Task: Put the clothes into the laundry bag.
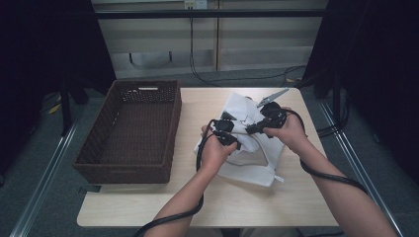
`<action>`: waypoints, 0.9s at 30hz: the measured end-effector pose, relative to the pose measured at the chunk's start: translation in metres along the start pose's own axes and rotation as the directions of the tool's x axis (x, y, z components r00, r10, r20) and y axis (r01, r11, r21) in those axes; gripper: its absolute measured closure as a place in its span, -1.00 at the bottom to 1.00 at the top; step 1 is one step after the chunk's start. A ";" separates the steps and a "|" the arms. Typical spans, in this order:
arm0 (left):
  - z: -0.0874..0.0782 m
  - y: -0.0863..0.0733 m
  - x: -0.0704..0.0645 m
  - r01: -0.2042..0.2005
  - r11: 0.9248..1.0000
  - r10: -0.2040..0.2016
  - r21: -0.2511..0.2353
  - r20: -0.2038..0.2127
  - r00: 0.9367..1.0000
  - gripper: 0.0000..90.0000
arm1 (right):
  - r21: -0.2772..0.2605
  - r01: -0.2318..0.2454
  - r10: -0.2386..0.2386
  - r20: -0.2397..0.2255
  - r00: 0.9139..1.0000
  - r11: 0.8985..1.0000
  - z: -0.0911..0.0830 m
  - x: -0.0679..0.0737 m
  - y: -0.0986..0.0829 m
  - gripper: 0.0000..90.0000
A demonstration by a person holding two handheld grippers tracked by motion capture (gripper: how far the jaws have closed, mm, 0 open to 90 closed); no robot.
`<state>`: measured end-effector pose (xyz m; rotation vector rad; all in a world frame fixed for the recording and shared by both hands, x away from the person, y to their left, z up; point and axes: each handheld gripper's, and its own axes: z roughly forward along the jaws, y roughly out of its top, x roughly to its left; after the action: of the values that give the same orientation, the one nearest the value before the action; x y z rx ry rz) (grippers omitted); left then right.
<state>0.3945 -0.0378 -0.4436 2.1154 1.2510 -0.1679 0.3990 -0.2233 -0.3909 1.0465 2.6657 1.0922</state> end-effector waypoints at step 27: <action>0.001 0.003 0.007 -0.026 0.999 0.023 -0.041 -0.060 0.998 0.82 | -0.001 -0.008 0.008 0.000 1.000 1.000 -0.002 -0.001 -0.001 1.00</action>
<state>0.4005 -0.0339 -0.4457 2.1125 1.2517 -0.0680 0.3986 -0.2253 -0.3900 1.0582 2.6627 1.0954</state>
